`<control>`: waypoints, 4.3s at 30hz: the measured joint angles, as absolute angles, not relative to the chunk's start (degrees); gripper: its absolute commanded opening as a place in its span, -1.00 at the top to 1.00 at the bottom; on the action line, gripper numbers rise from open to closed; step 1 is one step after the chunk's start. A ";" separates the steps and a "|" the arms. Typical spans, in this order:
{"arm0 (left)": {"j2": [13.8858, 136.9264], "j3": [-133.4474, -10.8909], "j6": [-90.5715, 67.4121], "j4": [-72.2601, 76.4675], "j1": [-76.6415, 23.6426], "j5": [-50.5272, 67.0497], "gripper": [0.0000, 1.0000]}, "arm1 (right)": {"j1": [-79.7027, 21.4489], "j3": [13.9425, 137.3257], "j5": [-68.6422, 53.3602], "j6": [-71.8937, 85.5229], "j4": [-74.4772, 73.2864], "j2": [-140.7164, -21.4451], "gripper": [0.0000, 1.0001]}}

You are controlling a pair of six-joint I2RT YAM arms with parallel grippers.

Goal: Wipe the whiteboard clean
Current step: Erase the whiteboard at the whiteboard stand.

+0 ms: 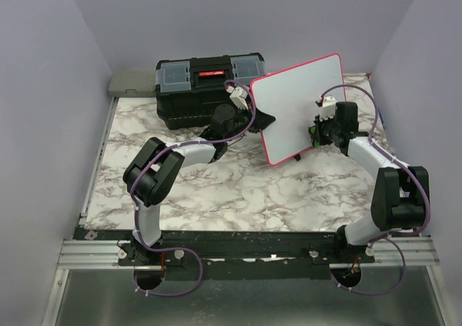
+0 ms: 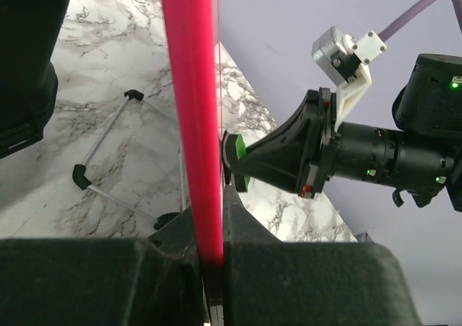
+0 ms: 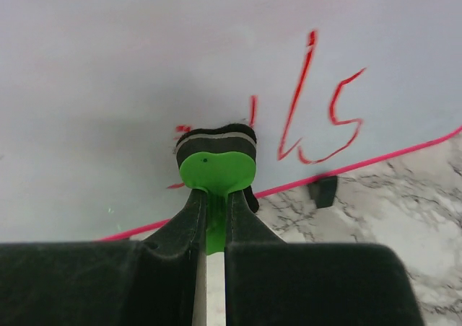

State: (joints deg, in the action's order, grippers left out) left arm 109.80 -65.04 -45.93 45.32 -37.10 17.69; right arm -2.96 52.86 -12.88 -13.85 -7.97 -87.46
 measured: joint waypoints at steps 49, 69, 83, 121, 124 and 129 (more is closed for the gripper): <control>110.19 -65.04 -46.70 45.28 -37.19 19.18 1.00 | -1.69 58.98 -18.26 -35.57 -20.51 -90.67 0.99; 110.28 -65.04 -46.39 45.80 -37.15 19.31 1.00 | -1.74 53.12 -12.67 -25.71 -17.39 -87.72 0.99; 110.32 -65.04 -47.03 45.91 -37.30 20.58 1.00 | -1.37 52.34 -6.31 -16.58 -6.17 -87.02 0.99; 110.72 -65.04 -47.37 46.65 -37.08 20.67 1.00 | 5.93 57.78 -23.27 -23.38 -21.15 -92.58 0.99; 110.74 -65.04 -47.35 46.65 -37.08 20.67 1.00 | 5.85 57.54 -24.75 -21.45 -19.99 -92.01 0.99; 110.74 -65.04 -47.59 46.63 -37.10 20.69 1.00 | 5.15 56.99 -22.83 -15.00 -13.58 -89.78 0.99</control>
State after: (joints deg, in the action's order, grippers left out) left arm 110.74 -65.04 -47.59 46.63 -37.10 20.69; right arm 5.15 56.99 -22.83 -15.00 -13.58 -89.78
